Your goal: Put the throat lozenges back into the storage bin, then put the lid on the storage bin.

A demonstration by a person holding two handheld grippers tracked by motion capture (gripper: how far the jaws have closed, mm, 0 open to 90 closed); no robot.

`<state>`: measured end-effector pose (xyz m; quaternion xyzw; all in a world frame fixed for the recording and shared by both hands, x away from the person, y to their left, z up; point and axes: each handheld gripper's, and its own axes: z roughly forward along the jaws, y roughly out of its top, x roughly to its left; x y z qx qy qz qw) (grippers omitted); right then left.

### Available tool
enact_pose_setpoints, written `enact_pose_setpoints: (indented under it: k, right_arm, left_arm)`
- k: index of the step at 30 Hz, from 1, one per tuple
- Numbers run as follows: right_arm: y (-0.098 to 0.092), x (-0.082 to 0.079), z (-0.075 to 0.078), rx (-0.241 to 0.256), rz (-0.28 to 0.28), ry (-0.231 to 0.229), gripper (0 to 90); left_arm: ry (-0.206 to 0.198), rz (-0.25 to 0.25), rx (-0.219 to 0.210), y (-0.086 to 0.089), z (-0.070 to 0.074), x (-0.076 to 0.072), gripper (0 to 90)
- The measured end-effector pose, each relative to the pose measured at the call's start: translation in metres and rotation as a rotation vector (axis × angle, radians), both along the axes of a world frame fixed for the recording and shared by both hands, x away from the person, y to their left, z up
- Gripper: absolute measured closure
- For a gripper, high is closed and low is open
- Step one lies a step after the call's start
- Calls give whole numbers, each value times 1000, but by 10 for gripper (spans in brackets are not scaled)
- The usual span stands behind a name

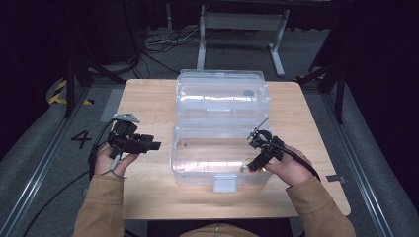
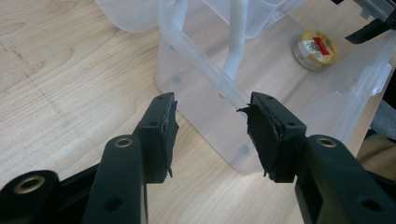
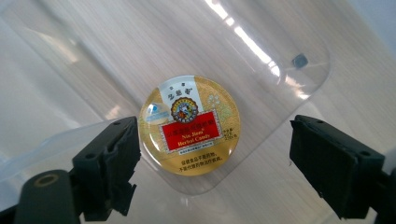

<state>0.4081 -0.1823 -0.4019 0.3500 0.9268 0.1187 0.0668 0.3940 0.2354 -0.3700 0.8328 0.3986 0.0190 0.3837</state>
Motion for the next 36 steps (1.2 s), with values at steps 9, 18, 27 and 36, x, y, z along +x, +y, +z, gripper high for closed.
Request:
enact_pose_setpoints:
  k: [9,18,27,36]
  right_arm:
    - [-20,-5,18,166,-1,-15,297]
    - [-32,-10,32,231,-7,-79,313]
    - [-43,-14,48,340,-8,-135,420]
    - [-51,-15,52,359,-12,-168,403]
  left_arm:
    - [-7,-13,3,-4,2,-1,521]
    - [-15,-28,2,-9,4,-2,521]
    - [-25,-65,-3,-17,9,-5,521]
    - [-41,-143,7,-38,18,-15,518]
